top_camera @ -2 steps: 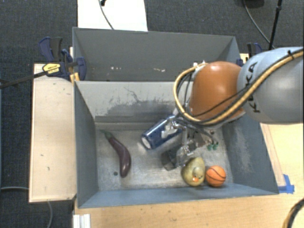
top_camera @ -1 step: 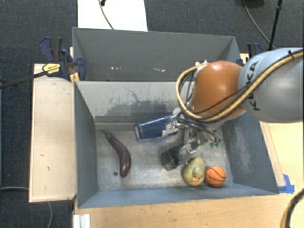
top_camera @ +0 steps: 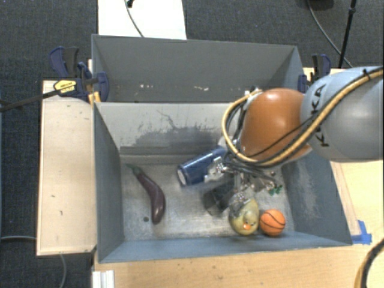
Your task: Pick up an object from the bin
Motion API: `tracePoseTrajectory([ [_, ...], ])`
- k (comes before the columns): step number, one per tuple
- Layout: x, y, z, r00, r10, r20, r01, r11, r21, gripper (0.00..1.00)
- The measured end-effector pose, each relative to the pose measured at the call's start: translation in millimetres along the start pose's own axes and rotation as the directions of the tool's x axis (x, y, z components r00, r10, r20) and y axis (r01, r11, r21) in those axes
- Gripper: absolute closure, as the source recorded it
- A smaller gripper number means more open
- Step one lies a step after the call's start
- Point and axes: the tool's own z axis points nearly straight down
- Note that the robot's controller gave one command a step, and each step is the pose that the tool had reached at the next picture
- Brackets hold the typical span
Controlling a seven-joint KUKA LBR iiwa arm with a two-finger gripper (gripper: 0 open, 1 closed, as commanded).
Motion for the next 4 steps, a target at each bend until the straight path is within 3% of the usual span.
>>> tracePoseTrajectory([
  [1, 38.1, -26.2, 26.8, 0.985, -0.170, 0.039, 0.170, 0.985, -0.008, 1.00],
  [2, 46.1, -34.0, 35.2, 0.986, -0.163, 0.019, 0.163, 0.987, -0.002, 0.00],
  [3, 48.0, -35.1, 35.5, 0.988, -0.155, 0.015, 0.155, 0.988, -0.003, 1.00],
  [4, 48.0, -35.1, 35.5, 0.988, -0.154, 0.015, 0.154, 0.988, -0.003, 1.00],
])
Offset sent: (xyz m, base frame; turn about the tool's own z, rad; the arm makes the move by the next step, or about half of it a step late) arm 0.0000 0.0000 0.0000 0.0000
